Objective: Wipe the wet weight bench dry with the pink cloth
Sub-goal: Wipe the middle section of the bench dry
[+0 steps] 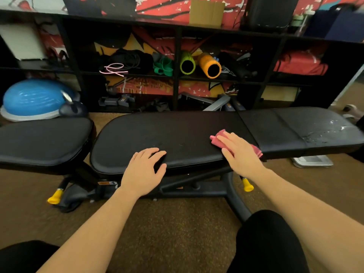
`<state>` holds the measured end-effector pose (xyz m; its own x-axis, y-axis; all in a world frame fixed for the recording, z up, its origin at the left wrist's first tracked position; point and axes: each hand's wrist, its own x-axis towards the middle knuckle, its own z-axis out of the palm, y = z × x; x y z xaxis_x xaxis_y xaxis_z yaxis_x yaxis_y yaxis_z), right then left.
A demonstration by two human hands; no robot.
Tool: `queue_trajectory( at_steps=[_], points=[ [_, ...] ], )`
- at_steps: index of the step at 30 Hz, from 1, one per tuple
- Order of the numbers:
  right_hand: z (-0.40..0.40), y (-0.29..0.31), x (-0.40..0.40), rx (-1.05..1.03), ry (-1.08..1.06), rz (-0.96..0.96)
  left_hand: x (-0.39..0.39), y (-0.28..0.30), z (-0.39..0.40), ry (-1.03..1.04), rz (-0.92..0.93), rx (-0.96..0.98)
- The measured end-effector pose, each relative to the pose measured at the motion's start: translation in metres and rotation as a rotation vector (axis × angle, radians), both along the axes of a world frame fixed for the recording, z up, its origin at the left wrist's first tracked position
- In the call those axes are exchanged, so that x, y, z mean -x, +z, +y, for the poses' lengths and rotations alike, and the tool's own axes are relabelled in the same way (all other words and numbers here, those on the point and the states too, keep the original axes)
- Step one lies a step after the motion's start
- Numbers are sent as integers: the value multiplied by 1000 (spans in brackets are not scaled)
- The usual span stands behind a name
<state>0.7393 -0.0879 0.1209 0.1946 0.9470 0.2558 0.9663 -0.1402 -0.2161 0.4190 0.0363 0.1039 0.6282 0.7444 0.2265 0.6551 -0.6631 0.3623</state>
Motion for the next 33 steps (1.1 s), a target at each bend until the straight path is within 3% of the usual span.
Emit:
queue_trajectory(
  at_steps=[3,6,12,18,27,33],
  points=[
    [12,4,30,51,73,10,13,6,13,-8,-44,29],
    [24,8,53,111,107,19,42,10,39,129,-65,134],
    [49,9,90,159,110,47,88,18,94,261,36,379],
    [78,5,130,200,227,12,99,17,107,232,125,372],
    [107,-2,203,177,437,36,99,11,102,250,93,319],
    [96,2,207,232,654,175,100,8,103,240,66,296]
  ],
)
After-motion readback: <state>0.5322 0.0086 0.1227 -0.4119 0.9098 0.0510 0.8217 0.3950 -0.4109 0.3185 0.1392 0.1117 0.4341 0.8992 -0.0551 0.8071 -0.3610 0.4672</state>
